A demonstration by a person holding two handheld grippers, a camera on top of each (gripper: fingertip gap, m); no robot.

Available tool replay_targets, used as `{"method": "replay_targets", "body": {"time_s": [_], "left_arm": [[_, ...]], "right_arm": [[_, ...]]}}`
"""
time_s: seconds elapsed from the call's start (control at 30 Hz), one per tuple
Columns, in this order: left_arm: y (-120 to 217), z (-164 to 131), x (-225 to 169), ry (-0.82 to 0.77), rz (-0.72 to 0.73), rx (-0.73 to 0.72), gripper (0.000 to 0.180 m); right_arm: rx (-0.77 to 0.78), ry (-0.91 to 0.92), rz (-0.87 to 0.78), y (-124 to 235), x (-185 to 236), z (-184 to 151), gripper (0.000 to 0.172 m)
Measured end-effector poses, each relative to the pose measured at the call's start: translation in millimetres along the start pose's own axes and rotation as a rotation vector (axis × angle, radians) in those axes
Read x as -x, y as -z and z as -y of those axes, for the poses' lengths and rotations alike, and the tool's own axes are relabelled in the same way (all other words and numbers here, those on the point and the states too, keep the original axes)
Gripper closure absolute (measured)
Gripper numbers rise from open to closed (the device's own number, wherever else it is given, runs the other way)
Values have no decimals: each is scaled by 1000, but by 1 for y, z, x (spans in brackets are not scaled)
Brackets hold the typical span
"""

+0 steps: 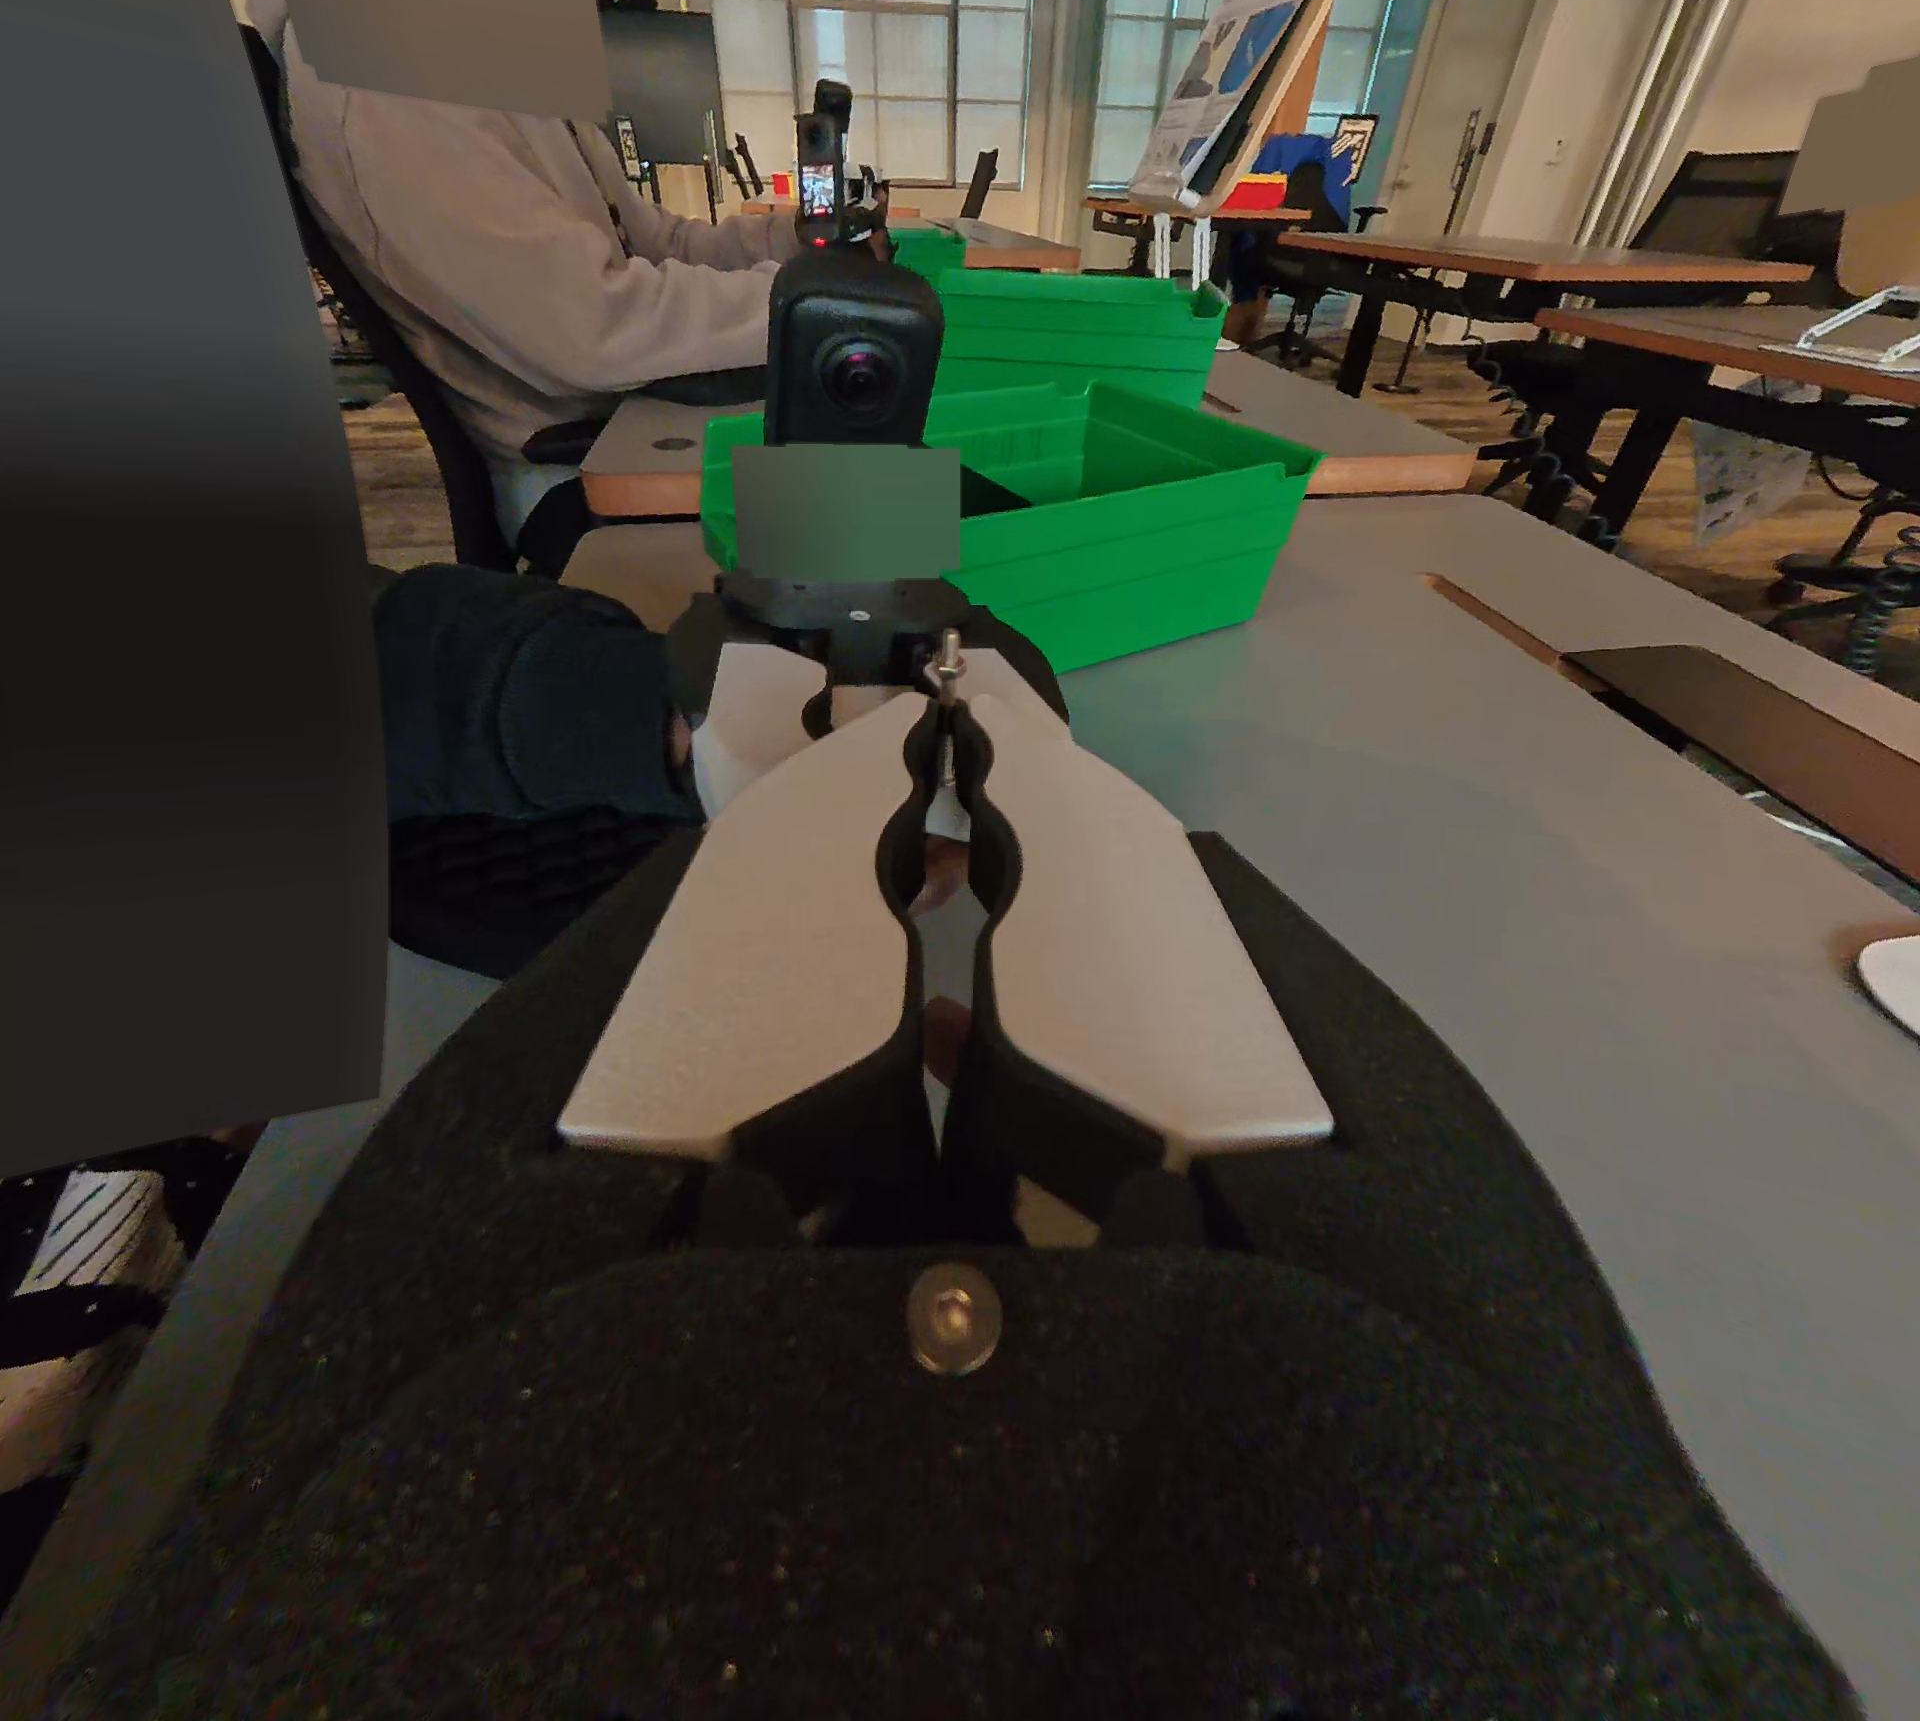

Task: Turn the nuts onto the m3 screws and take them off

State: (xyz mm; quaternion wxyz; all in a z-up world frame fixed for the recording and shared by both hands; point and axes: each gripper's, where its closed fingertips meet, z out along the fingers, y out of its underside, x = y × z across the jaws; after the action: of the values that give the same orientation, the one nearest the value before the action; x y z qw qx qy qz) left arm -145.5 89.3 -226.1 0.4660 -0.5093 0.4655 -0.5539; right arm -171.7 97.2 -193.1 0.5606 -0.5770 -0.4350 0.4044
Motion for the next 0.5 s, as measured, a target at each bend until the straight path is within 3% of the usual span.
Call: {"method": "replay_targets", "body": {"time_s": [0.5], "left_arm": [[4, 3, -1, -27, 8, -21, 131]], "right_arm": [[24, -5, -247, 42, -36, 44, 171]]}}
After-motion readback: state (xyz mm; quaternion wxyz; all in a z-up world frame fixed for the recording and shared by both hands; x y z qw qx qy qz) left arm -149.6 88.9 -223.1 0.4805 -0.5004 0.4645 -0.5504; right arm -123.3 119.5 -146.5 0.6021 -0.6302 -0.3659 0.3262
